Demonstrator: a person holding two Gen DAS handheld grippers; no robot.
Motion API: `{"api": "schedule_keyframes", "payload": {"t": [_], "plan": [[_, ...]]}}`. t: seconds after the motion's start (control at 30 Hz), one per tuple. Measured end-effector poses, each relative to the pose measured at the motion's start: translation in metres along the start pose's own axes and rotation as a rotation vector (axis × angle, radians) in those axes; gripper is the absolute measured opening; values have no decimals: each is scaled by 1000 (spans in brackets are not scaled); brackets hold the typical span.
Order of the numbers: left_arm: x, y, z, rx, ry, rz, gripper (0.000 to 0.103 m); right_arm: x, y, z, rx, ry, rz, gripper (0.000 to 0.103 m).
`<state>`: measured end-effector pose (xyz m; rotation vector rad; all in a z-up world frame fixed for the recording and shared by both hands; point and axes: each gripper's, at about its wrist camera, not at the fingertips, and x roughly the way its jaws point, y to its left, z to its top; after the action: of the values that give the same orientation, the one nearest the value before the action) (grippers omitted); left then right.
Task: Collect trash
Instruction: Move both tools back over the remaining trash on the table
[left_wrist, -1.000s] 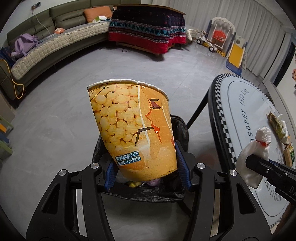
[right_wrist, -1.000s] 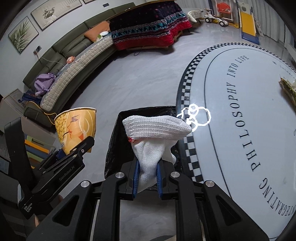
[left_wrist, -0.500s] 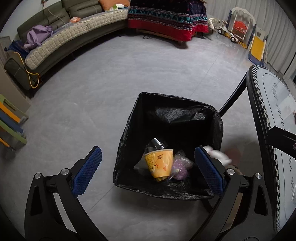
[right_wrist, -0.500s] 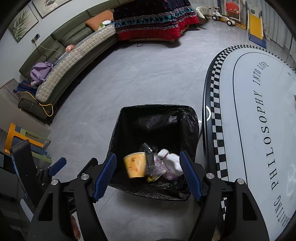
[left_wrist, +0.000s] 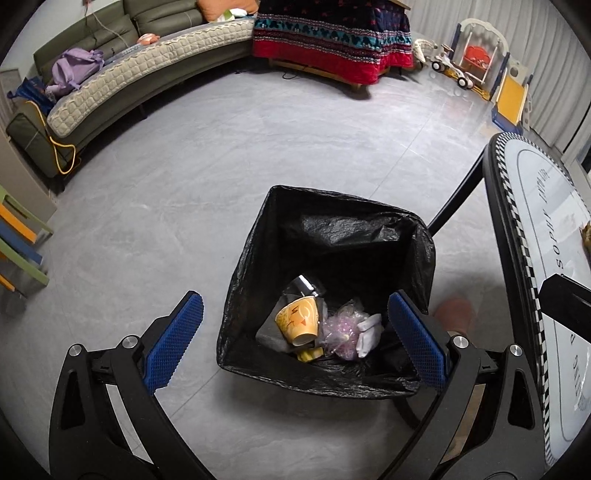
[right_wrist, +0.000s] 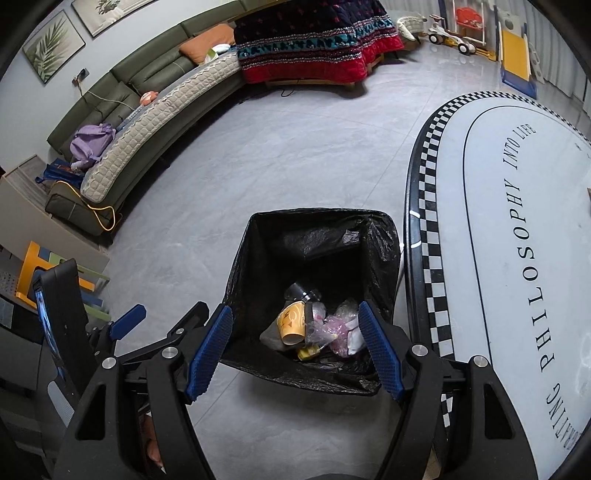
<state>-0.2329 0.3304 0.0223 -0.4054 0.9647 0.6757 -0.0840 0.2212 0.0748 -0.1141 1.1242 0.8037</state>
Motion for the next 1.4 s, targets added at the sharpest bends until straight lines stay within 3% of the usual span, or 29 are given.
{"api": "schedule_keyframes", "payload": {"t": [0.33,0.7,1.07,1.4], "plan": [[-21,-68,14,100,-20,-99,97,-39,-52,2,51,-60,-21,72],[-33,-186,19,250,-9,-202,97,-87,-152,1,186,-132,-105,72],[-50,-310,-4,428,12,-304,97,-137,-248,-22,330,-196,-171,72],[-59,-385,-30,517,43,-353,97,-175,-322,-52,424,-242,-211,72]]}}
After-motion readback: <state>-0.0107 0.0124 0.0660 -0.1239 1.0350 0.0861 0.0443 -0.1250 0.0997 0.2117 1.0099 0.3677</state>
